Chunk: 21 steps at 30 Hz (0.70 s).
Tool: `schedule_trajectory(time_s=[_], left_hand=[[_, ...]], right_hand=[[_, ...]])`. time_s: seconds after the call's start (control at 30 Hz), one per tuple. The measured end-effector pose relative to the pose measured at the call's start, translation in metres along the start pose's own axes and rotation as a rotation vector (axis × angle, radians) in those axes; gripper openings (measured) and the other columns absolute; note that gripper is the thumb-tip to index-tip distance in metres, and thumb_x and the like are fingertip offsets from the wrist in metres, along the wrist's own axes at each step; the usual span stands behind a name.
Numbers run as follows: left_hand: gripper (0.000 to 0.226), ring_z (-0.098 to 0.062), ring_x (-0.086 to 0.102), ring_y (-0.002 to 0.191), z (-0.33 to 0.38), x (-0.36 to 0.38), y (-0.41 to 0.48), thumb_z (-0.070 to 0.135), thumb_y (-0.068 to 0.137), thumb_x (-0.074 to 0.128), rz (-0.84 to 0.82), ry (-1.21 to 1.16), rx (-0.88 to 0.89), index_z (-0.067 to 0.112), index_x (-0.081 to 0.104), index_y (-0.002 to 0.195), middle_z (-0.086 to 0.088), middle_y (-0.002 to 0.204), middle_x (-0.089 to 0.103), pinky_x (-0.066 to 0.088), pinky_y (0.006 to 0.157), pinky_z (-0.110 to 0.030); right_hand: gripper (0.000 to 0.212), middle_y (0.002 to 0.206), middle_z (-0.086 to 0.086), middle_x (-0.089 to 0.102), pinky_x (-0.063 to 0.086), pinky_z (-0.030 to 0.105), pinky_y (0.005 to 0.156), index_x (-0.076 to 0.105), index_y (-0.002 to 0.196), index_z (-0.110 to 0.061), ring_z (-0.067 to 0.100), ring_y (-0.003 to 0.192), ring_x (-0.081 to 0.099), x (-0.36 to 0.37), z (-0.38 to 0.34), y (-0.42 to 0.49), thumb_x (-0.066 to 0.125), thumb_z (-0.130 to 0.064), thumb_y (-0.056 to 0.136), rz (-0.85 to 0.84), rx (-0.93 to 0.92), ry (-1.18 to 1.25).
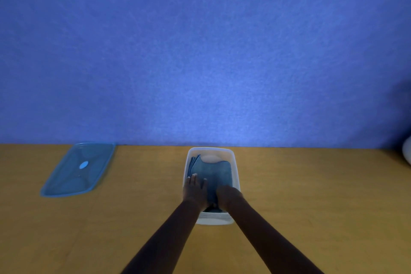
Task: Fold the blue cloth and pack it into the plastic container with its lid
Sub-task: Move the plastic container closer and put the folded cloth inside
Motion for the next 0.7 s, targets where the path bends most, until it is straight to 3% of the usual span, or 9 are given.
schedule_trajectory(time_s=[0.27,0.5,0.6,0.7], left_hand=[[0.082,-0.031,-0.016,0.146,0.005,0.011,0.011,0.047,0.096,0.033,-0.133,0.07,-0.013,0.008,-0.02,0.147,-0.024,0.155,-0.021,-0.006,0.123,-0.042],[0.084,-0.031,-0.019,0.145,0.007,0.015,0.013,0.042,0.097,0.037,-0.146,0.058,-0.024,0.009,-0.023,0.146,-0.023,0.154,-0.024,-0.008,0.122,-0.042],[0.081,-0.033,-0.014,0.146,0.007,0.011,0.013,0.044,0.097,0.035,-0.11,0.04,0.001,0.008,-0.017,0.147,-0.024,0.156,-0.017,-0.005,0.122,-0.043],[0.068,-0.034,0.0,0.148,0.003,0.004,0.01,0.04,0.097,0.035,0.066,-0.005,0.055,0.008,0.006,0.15,-0.022,0.158,0.006,0.005,0.122,-0.046]], right_hand=[[0.038,0.125,0.016,0.059,0.044,0.034,0.095,0.05,0.125,-0.001,0.027,0.116,0.056,0.004,-0.002,0.013,0.054,-0.015,0.091,-0.104,0.033,0.083],[0.04,0.126,0.016,0.058,0.044,0.034,0.096,0.046,0.128,0.0,0.026,0.116,0.056,0.006,-0.004,0.014,0.053,-0.015,0.091,-0.088,0.018,0.09],[0.037,0.123,0.015,0.06,0.045,0.032,0.095,0.051,0.124,-0.001,0.025,0.114,0.057,0.002,-0.001,0.011,0.056,-0.015,0.09,-0.082,0.005,0.07],[0.034,0.12,0.013,0.062,0.047,0.033,0.093,0.053,0.121,-0.004,0.025,0.111,0.059,-0.004,0.0,0.006,0.056,-0.018,0.09,-0.018,-0.014,0.1]])
Point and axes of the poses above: each hand's wrist, its own y-axis towards the middle knuckle, its own x-axis out of the palm, z = x × y, the point moved 2 cm from there along y, towards the middle knuckle
